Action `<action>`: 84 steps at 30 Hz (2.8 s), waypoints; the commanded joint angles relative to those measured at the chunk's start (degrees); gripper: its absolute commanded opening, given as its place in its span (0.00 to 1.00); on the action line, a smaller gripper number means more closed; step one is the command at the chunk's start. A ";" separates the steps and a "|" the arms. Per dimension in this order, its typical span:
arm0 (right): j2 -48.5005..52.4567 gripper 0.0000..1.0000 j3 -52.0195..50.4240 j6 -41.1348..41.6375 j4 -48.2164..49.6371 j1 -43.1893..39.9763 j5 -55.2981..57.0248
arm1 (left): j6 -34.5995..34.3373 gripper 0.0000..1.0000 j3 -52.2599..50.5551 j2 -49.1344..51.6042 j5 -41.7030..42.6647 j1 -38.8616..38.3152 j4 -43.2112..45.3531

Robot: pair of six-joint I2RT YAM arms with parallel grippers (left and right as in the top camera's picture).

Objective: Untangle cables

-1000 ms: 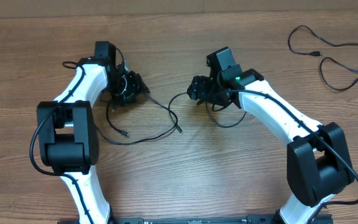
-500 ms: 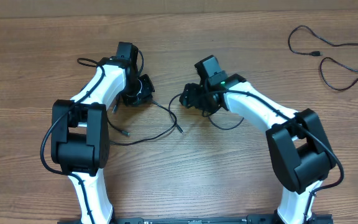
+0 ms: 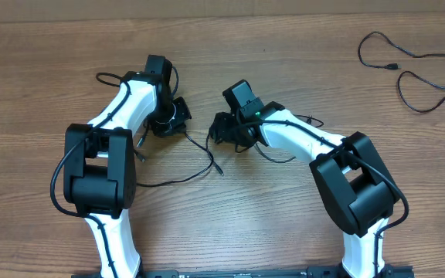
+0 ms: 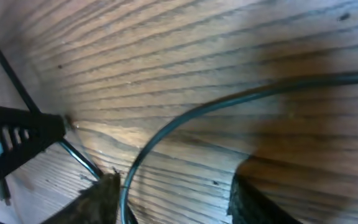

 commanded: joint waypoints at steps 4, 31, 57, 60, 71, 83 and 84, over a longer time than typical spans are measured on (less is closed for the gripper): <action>1.36 0.50 -0.28 0.46 -2.71 2.91 6.14 | 1.31 0.04 0.79 0.55 1.51 -1.86 0.02; 1.33 0.46 3.48 -1.29 -5.73 7.58 16.52 | 1.36 0.04 0.74 0.55 -2.45 -3.17 1.99; 1.38 0.42 4.46 -0.96 -7.17 7.82 16.72 | 1.36 0.04 0.74 0.55 0.46 -3.15 1.60; 1.53 0.42 3.34 -0.61 -6.60 8.09 16.74 | 1.33 0.04 0.74 0.55 0.48 -3.15 1.60; 1.95 0.42 3.04 -0.63 -4.09 11.23 21.07 | 1.33 0.04 0.74 0.55 0.48 -3.15 1.64; 2.73 0.16 3.02 1.79 -6.29 10.23 23.19 | 1.36 0.04 0.74 0.55 0.46 -3.15 1.60; 2.73 0.10 3.04 1.95 -6.56 10.08 23.15 | 1.36 0.04 0.74 0.55 0.46 -3.15 1.60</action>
